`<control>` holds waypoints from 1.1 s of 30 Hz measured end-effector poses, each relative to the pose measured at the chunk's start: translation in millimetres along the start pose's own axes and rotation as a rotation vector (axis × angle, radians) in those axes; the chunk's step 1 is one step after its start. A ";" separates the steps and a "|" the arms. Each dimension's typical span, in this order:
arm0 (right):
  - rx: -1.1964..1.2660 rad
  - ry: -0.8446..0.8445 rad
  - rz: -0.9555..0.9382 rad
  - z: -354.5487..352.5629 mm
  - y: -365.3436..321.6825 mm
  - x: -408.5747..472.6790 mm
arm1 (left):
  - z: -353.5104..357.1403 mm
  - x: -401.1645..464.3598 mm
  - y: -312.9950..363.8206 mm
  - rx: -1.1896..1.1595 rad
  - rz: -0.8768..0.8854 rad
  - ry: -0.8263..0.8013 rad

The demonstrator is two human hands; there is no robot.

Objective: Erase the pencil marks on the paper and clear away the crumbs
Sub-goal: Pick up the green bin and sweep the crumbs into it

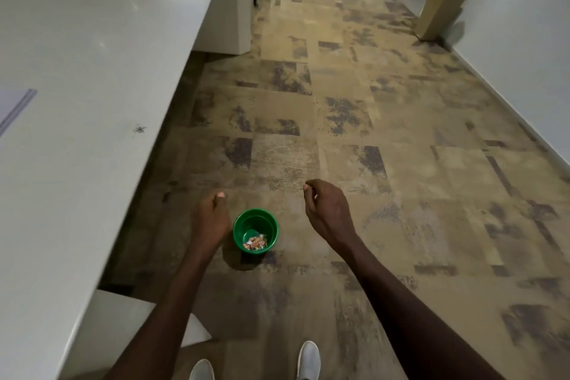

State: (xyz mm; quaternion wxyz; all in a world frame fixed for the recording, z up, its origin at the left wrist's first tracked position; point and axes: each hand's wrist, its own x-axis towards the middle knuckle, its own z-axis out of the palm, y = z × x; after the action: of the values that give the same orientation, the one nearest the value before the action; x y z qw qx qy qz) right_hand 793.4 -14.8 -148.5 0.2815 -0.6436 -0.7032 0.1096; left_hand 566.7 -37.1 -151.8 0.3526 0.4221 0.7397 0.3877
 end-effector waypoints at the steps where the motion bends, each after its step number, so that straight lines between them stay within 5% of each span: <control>1: 0.001 -0.008 0.004 5.0 8.5 2.0 | 6.2 5.4 -8.3 0.007 -0.018 0.000; 24: -0.015 -0.325 0.138 321.9 234.5 -25.7 | 189.4 142.8 -319.8 -0.056 -0.337 -0.120; 33: -0.006 -0.407 0.230 442.9 313.4 -35.7 | 253.7 194.4 -407.9 0.200 -0.358 -0.038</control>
State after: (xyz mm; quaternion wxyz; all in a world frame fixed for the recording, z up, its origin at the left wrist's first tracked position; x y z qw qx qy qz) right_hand 820.4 89.1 -681.5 0.1179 -0.6849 -0.6679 0.2664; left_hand 562.1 67.5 -659.3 0.3860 0.3241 0.8310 0.2354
